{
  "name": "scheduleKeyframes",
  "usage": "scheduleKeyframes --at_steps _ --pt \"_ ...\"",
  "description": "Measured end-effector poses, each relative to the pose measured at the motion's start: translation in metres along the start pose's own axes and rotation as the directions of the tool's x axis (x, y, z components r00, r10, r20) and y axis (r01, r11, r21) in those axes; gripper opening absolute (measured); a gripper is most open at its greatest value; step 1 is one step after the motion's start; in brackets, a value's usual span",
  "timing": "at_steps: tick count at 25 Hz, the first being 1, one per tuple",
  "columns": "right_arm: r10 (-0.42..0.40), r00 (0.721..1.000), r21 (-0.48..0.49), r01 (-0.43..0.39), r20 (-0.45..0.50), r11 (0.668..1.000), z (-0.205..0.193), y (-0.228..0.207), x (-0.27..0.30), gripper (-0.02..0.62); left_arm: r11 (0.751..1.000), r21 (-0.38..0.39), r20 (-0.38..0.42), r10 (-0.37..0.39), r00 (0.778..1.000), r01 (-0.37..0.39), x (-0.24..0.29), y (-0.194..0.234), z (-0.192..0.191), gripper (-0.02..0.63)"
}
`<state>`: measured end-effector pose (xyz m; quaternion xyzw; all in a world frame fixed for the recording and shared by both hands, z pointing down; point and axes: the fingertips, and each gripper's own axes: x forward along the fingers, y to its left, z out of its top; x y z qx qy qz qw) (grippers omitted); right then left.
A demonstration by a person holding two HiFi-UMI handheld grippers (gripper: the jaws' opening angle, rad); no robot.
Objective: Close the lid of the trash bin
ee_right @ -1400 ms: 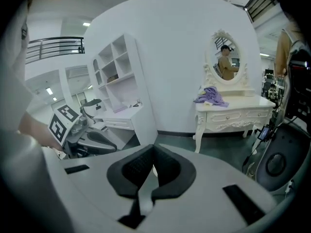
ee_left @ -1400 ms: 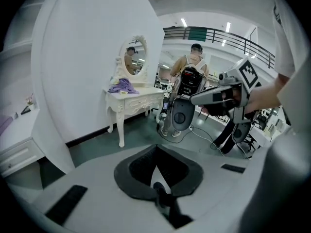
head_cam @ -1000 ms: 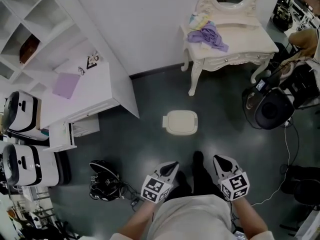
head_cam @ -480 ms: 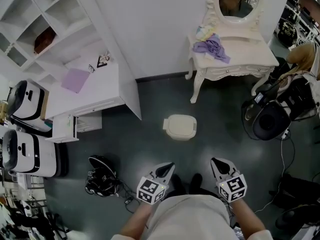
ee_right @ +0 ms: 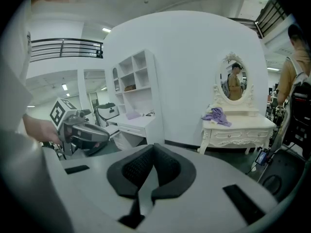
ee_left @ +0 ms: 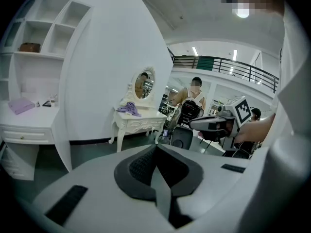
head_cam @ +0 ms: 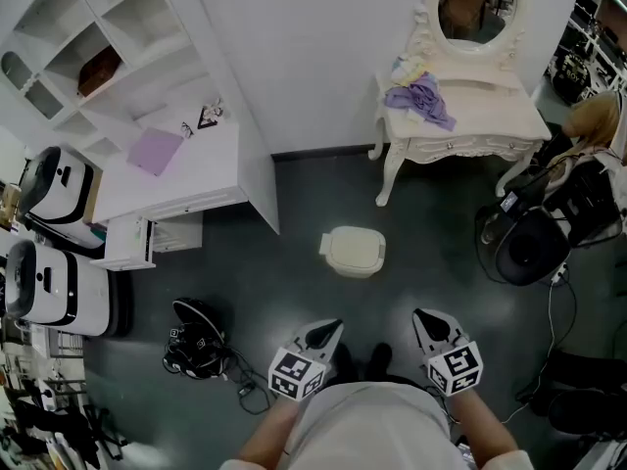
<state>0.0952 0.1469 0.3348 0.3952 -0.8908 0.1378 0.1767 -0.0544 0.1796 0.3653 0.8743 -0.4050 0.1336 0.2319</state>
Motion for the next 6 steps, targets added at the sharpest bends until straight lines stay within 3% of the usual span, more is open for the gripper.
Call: scheduleKeyframes --at_steps 6 --pt "0.001 1.000 -0.008 -0.001 -0.003 1.000 0.0045 0.0013 0.0035 0.011 1.000 0.004 0.009 0.003 1.000 -0.003 -0.0002 0.0039 0.0084 0.014"
